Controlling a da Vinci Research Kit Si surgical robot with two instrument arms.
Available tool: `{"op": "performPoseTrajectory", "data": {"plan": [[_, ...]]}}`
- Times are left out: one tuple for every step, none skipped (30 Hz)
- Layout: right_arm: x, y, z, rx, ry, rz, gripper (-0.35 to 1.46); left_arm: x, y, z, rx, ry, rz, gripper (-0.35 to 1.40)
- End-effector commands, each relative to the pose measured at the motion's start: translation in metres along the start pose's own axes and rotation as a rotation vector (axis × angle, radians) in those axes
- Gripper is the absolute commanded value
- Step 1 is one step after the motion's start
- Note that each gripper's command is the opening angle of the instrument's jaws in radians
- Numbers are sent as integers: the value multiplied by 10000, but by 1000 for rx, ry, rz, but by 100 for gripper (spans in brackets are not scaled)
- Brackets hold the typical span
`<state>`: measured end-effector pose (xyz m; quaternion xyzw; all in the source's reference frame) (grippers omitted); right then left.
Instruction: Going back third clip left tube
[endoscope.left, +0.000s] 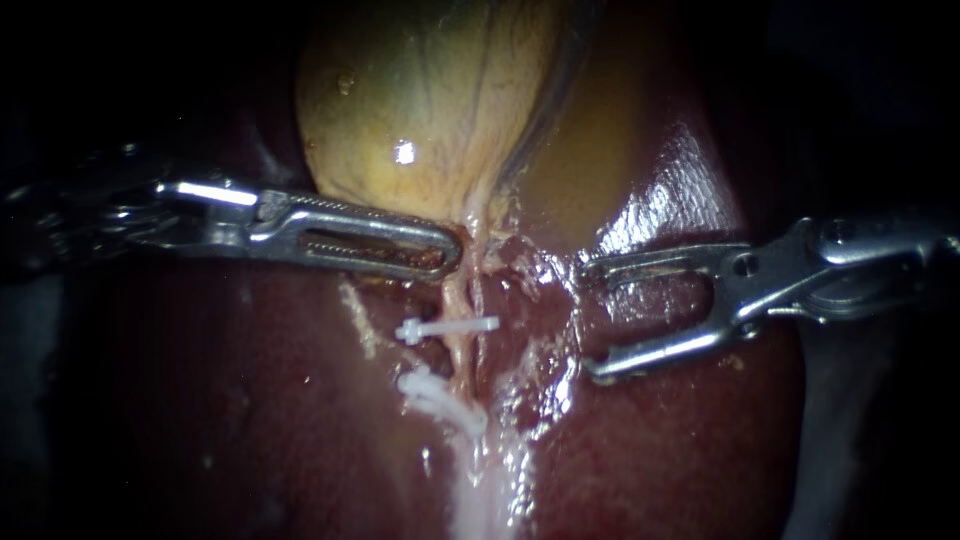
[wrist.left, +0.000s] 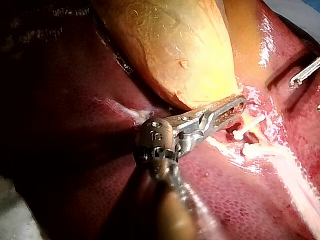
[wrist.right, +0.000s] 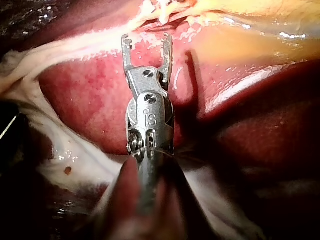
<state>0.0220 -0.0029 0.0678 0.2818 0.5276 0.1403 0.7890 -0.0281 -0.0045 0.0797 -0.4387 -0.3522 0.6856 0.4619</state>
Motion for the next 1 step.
{"op": "performPoseTrajectory", "data": {"plan": [[0, 0, 0, 0, 0, 0, 50, 0, 0, 0, 0, 0, 0, -35]]}}
